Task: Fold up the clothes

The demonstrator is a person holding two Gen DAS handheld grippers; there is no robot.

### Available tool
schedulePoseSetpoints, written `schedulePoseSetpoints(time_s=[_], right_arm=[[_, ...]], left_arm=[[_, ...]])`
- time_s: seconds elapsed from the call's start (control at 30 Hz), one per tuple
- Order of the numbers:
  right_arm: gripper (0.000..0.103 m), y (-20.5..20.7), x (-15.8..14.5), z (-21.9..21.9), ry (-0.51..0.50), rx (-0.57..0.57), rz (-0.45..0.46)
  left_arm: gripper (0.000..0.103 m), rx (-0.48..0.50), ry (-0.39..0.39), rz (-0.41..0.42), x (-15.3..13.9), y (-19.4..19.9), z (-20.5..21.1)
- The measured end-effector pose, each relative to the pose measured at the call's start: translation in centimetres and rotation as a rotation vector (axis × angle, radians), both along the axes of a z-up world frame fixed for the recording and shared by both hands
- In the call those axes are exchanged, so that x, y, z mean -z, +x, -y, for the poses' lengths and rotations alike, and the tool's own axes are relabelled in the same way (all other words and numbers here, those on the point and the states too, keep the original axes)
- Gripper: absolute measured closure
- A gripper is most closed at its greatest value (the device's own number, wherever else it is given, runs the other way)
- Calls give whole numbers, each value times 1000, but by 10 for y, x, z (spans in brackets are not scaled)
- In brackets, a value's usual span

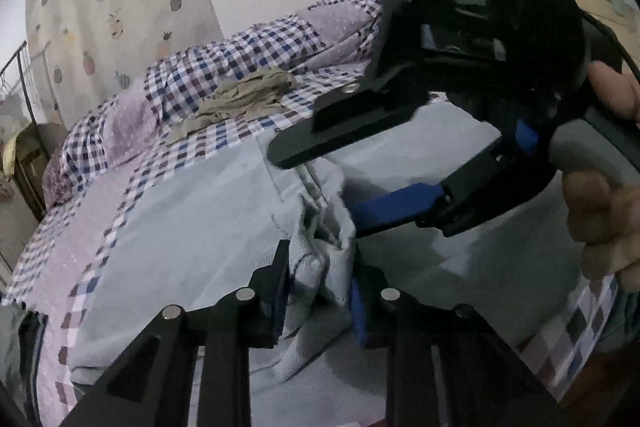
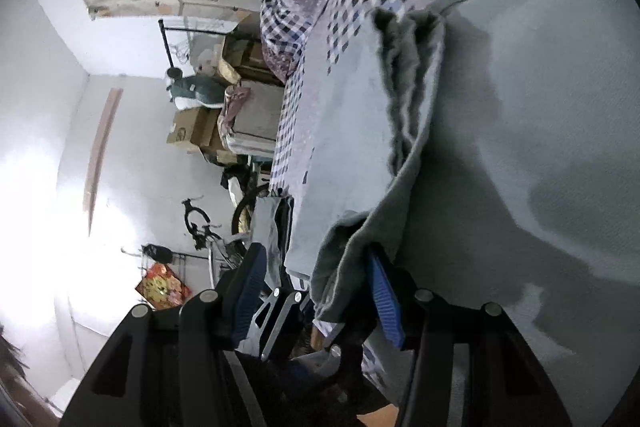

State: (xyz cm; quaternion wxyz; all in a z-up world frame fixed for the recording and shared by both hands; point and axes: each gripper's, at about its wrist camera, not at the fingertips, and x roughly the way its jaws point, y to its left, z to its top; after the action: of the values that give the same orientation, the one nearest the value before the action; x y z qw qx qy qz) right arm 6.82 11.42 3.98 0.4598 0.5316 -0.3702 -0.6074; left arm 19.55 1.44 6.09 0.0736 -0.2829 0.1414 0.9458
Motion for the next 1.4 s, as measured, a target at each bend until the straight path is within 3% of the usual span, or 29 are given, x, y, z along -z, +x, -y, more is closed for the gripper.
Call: schedulePoseSetpoints(time_s=[0.33, 0.7, 0.77, 0.8, 0.93, 1.03, 1.4], right_arm=[[47, -32, -7, -10, 140, 64, -50], [47, -100, -6, 46, 322, -94, -106], [63, -99, -16, 57, 391, -137, -199], [88, -97, -23, 60, 432, -152, -247], [90, -89, -58, 55, 488, -170, -396], [90, -81, -81, 39, 498, -146, -458], [91, -67, -122, -31, 550, -92, -530]], left_arm=[[79, 8, 20, -12, -4, 5, 7], [79, 18, 86, -7, -11, -1, 22], [80, 18, 100, -7, -14, -1, 22], [80, 18, 107, -8, -16, -1, 22], [80, 43, 152, -29, -29, 0, 22], [80, 84, 188, -55, -44, 4, 16], [80, 156, 264, -71, -80, 5, -35]])
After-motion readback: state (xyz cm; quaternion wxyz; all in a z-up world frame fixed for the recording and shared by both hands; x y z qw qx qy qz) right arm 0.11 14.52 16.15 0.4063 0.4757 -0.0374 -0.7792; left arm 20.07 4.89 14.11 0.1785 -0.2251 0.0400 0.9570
